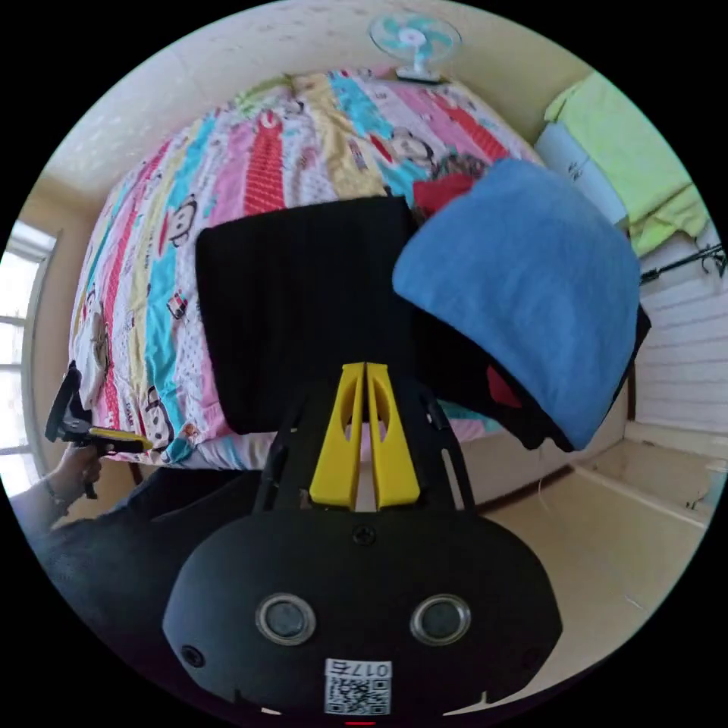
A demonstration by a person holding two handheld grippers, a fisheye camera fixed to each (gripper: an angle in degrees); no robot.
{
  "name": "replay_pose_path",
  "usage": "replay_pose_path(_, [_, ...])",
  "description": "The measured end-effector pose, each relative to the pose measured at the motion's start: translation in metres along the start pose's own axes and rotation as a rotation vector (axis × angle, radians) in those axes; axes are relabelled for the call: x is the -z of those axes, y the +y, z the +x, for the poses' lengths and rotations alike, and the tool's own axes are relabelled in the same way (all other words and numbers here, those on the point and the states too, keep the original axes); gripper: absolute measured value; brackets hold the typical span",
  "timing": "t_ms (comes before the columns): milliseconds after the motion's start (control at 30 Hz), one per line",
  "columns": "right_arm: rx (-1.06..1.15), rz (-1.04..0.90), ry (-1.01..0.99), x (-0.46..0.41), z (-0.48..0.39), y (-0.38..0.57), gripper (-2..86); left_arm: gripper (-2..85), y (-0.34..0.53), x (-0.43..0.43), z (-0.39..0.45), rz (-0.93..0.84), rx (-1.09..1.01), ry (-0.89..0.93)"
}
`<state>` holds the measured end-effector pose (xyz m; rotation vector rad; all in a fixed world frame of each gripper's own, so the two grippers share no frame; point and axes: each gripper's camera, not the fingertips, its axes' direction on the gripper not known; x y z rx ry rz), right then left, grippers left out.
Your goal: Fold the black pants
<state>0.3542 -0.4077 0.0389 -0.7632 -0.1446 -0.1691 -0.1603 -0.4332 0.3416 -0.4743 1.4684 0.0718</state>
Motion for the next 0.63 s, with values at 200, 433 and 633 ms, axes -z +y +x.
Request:
replay_pose_path(200, [0.241,-0.105,0.106,-0.082,-0.086,-0.025,0.4,-0.5,0.149,0.039,-0.178,0.102,0.543,0.153])
replay_pose_path(433, [-0.123,-0.12,-0.006,-0.134,-0.079,-0.017,0.3,-0.3,0.26,0.044,-0.254,0.331,0.839,0.501])
replay_pose_path(633, [-0.169,-0.104,0.184,-0.142,-0.121,0.005,0.3,2.7,0.321,0.049,-0.313,0.507,0.946,0.74])
